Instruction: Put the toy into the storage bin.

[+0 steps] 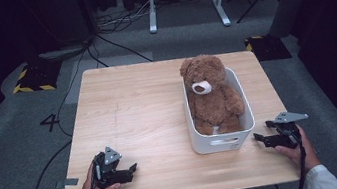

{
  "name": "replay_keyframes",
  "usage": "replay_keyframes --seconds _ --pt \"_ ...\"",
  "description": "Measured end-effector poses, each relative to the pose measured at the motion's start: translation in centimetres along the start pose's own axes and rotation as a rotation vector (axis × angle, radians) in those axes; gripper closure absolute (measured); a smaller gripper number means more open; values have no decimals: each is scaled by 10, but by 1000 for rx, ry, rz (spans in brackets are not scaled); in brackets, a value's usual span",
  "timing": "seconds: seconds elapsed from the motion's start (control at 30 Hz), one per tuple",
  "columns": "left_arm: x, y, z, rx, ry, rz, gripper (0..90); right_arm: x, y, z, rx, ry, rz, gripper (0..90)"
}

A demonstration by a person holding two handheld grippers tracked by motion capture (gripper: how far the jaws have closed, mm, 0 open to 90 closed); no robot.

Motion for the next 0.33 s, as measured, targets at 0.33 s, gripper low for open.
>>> replay_keyframes --seconds 0.33 --pt "0 0 0 0 0 0 157 1 0 1 1 -1 -1 208"
Point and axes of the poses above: each handheld gripper's, and its own axes: z roughly backward along the jaws, x roughly out of its underside, y roughly to its right, the point moved 10 cm from there along -z, roughly forward along the jaws, and after that the axes turned 3 degrees about -z, right-handed, at the moved point
